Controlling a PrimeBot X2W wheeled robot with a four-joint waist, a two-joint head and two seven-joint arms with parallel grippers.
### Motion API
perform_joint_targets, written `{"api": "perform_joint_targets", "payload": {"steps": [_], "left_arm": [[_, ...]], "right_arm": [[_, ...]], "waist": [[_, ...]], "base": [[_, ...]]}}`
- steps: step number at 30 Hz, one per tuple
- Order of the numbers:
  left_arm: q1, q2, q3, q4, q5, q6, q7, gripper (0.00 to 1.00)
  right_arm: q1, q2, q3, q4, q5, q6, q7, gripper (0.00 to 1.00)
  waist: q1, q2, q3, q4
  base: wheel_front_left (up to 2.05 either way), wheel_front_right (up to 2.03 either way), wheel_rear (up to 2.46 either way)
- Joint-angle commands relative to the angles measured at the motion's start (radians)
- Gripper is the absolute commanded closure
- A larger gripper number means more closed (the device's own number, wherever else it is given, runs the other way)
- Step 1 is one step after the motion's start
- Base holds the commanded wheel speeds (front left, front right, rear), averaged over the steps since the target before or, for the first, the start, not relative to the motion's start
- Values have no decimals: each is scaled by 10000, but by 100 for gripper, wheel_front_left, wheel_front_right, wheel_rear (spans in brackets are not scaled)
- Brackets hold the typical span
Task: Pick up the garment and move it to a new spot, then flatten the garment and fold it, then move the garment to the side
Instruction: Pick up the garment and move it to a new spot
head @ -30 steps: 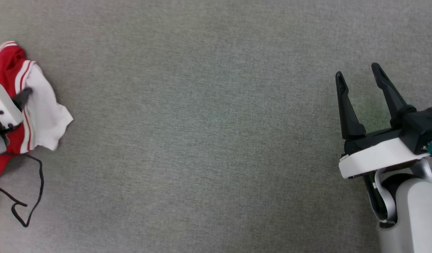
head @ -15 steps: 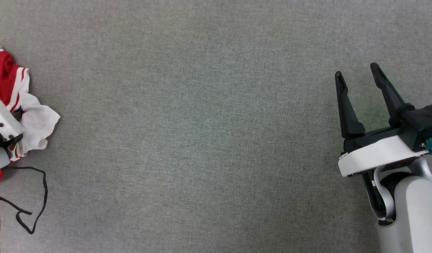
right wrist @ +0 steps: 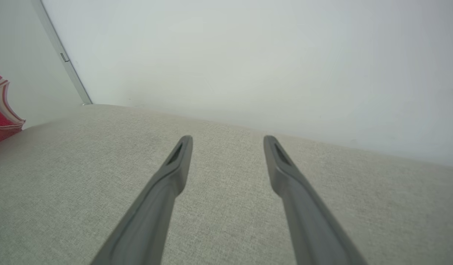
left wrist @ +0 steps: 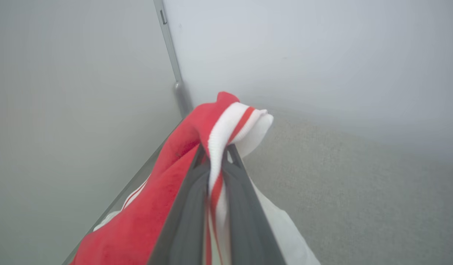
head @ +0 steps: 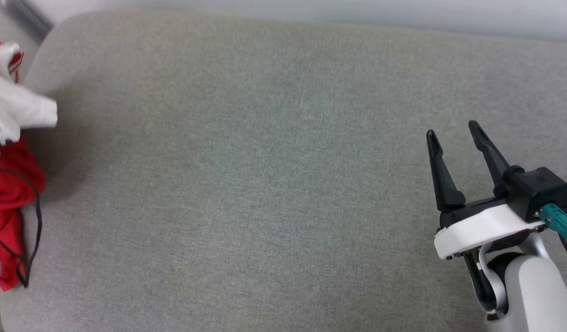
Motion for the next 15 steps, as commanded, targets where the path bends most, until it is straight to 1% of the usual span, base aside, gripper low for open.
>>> {"api": "perform_joint_targets", "payload": {"steps": [1, 5, 8, 12, 15], "left_arm": [[-311, -53, -116, -220, 168, 26, -440, 100], [-316, -174, -559, -476, 650, -4, -1319, 100], [-306, -334, -788, -751, 803, -57, -1812, 100], [-130, -766, -1201, -1261, 926, -131, -2144, 100], [50, -1196, -1562, -1783, 969, -152, -2240, 100]], "right_arm": [[164, 47, -9, -43, 47, -3, -45, 0], [402, 61, 28, 42, 135, -3, -91, 0], [614, 67, -4, 44, 231, -3, -58, 0], [888, 70, -51, 31, 374, -3, 1, 0], [1079, 67, -84, 3, 467, -3, 52, 0]], "waist": [[0, 0, -535, -58], [0, 0, -1179, -302], [0, 0, -1600, -585], [0, 0, -2057, -1034], [0, 0, -2279, -1446]], "base": [[0, 0, 0], [0, 0, 0], [0, 0, 0], [0, 0, 0], [0, 0, 0]]}}
